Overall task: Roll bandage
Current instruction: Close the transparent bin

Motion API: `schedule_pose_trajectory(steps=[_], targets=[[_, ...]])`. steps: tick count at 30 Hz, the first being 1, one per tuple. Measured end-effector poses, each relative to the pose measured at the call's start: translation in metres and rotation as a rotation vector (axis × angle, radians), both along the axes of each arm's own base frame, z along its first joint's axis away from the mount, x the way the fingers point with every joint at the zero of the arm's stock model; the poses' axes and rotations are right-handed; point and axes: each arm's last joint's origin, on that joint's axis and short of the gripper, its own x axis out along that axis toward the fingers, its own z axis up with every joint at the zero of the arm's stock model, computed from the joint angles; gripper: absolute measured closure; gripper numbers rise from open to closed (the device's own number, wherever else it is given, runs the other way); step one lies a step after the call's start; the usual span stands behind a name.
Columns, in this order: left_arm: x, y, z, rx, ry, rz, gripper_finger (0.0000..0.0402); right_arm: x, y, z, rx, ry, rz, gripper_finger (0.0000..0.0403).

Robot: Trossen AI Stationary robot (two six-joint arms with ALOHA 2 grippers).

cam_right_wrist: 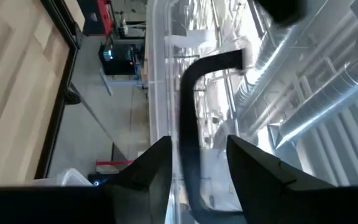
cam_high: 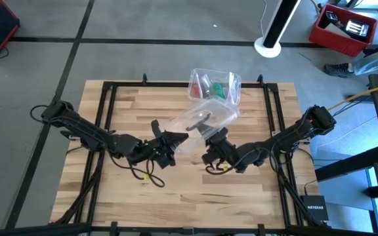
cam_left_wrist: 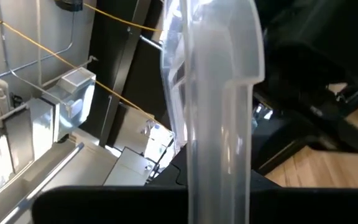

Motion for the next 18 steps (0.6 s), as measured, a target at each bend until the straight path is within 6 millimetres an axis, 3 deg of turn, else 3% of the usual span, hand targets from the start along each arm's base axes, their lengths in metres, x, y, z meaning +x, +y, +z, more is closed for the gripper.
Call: schedule_pose_trajectory(steps=[14,18], targets=[[-0.002,-0.005,0.005,-0.029,-0.023,-0.027,0.0396,0.008,-0.018,-0.003,-0.022,0.031,-0.004,0.0248],[-0.002,-0.005,0.005,-0.028,-0.016,-0.012,0.0396,0.007,-0.013,-0.004,0.014,0.005,0.022,0.0278]])
